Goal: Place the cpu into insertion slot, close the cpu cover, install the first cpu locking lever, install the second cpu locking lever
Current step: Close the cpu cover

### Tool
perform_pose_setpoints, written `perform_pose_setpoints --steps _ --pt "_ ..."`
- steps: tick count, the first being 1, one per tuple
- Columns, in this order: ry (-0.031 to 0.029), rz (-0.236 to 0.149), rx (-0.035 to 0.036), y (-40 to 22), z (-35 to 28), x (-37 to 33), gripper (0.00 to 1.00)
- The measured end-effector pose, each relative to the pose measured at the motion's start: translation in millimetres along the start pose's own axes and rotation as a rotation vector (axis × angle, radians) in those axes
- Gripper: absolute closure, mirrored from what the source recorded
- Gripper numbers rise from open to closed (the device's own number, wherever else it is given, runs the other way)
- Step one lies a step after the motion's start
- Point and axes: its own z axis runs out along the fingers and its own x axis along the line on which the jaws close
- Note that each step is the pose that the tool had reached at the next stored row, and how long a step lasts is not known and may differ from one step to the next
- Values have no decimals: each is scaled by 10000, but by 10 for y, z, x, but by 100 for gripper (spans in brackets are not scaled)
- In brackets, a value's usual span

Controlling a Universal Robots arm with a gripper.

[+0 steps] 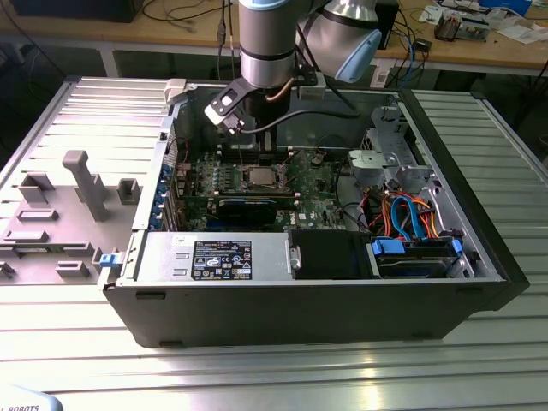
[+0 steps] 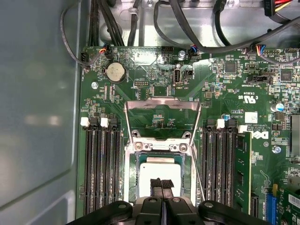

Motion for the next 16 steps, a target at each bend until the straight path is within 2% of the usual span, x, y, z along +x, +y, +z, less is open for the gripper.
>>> perform_pose_setpoints --steps 16 --pt "0 -1 1 4 -91 3 89"
